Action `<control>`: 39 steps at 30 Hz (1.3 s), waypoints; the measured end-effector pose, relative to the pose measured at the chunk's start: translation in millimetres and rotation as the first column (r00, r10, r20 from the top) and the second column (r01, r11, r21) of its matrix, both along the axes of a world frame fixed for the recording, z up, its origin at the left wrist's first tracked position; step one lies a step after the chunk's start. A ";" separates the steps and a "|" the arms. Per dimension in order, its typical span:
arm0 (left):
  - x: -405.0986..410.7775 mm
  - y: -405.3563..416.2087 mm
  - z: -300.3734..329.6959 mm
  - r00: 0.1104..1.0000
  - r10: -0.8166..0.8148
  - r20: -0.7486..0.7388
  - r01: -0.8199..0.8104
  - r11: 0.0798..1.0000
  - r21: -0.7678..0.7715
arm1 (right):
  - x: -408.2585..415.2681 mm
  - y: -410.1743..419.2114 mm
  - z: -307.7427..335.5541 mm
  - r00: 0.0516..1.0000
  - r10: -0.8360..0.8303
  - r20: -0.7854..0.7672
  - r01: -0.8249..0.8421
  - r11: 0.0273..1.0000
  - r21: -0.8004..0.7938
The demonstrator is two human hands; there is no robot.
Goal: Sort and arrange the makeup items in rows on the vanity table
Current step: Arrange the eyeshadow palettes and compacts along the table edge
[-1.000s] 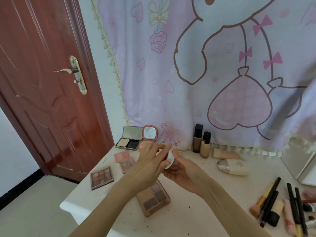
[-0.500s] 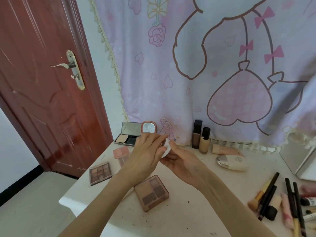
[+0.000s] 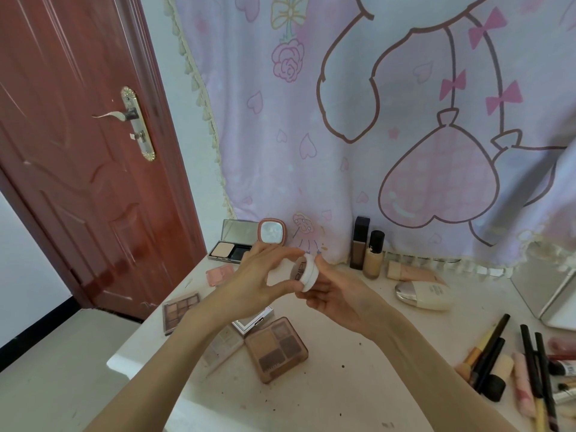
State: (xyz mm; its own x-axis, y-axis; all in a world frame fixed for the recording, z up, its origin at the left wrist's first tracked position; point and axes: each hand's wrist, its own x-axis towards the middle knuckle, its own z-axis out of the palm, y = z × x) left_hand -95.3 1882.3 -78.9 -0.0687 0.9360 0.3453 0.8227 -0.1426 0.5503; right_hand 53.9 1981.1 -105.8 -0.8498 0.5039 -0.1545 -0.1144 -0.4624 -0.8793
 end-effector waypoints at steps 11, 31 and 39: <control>-4.2 6.4 -8.6 0.999 -0.035 0.038 0.036 0.999 -0.027 | -5.5 10.8 -11.8 0.997 0.040 0.071 -0.039 0.999 -0.019; -56.9 100.9 -90.5 0.854 0.350 0.385 -0.273 0.931 -0.240 | -105.1 120.5 -58.6 0.860 -0.375 0.346 0.047 0.734 0.677; -56.3 116.7 -112.9 0.897 0.398 0.192 -0.349 0.904 -0.245 | -118.8 133.8 -71.4 0.859 -0.442 0.258 0.004 0.511 0.860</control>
